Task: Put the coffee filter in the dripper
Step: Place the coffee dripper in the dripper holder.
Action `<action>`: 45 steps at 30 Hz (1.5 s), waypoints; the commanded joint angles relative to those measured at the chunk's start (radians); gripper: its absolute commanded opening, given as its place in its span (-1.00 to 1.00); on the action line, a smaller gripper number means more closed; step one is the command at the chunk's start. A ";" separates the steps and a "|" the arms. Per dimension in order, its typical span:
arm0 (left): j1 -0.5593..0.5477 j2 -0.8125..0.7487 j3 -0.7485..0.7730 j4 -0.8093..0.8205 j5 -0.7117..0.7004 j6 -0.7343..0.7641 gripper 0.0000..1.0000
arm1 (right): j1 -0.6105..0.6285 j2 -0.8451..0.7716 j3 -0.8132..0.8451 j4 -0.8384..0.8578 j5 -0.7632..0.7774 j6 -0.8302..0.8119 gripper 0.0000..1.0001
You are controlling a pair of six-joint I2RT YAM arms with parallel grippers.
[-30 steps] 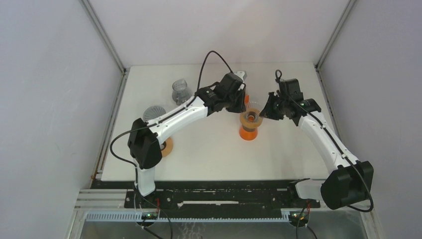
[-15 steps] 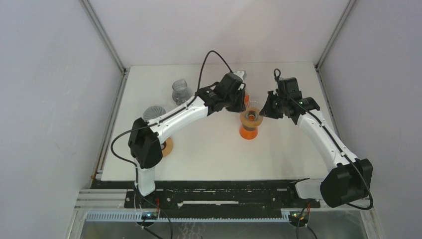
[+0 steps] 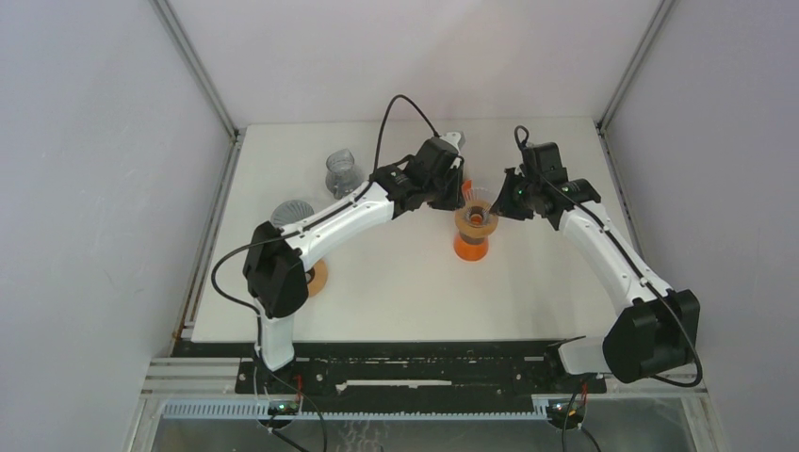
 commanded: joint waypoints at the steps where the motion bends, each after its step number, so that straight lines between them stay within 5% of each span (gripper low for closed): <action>1: -0.058 0.155 -0.095 -0.162 0.127 0.015 -0.99 | 0.041 0.118 -0.073 -0.021 -0.099 -0.007 -1.00; 30: -0.076 0.112 -0.125 -0.153 0.122 0.020 -0.98 | 0.112 0.150 -0.123 -0.031 -0.010 -0.018 -1.00; 41: -0.059 -0.034 -0.169 -0.156 0.077 0.020 -0.85 | 0.130 0.064 -0.110 -0.052 -0.084 0.004 -1.00; 45: -0.057 -0.053 -0.168 -0.158 0.071 0.018 -0.64 | 0.135 0.077 -0.104 -0.056 -0.085 0.010 -0.98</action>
